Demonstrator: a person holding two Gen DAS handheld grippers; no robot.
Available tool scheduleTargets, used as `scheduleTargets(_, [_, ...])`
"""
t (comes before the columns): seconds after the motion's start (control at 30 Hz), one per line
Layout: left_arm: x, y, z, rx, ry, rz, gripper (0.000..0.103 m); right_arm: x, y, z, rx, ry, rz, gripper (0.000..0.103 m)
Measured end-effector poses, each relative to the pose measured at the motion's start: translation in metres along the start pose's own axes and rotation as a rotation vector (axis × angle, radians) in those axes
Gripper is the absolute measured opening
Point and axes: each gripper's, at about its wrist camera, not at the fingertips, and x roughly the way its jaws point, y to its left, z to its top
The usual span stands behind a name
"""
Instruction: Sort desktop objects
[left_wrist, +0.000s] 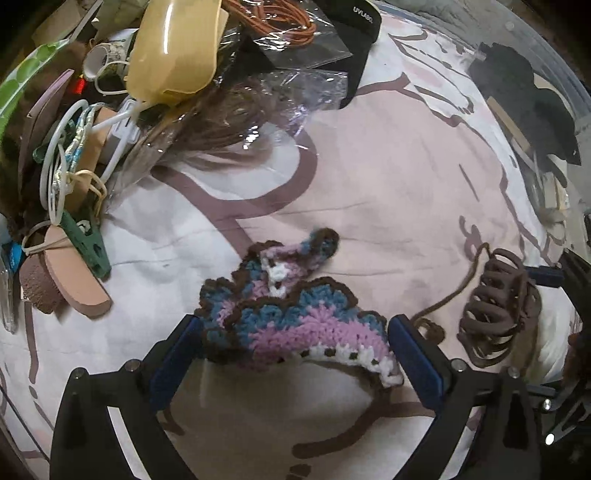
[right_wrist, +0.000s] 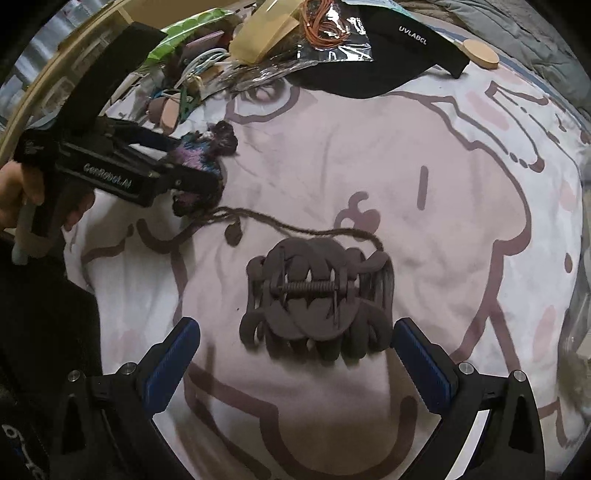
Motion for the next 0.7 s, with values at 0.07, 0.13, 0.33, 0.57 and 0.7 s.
scheduleTargets(0.07, [-0.002, 0.000, 0.000, -0.004, 0.003, -0.019, 0.101, -0.001, 0.000, 0.003, 0.005, -0.003, -0.020, 0.103])
scheduleTargets(0.13, [-0.006, 0.002, 0.001, -0.012, 0.001, -0.036, 0.101, 0.000, -0.001, 0.007, 0.015, 0.005, -0.033, 0.103])
scheduleTargets(0.33, [-0.021, 0.010, -0.001, -0.077, 0.008, -0.063, 0.101, 0.004, -0.003, 0.017, 0.054, 0.050, -0.026, 0.103])
scheduleTargets(0.57, [-0.027, 0.017, -0.013, -0.165, 0.050, -0.101, 0.101, 0.008, 0.002, 0.023, 0.010, 0.071, -0.095, 0.076])
scheduleTargets(0.7, [-0.023, 0.010, -0.011, -0.150, 0.047, -0.063, 0.101, 0.007, 0.003, 0.022, 0.001, 0.075, -0.110, 0.073])
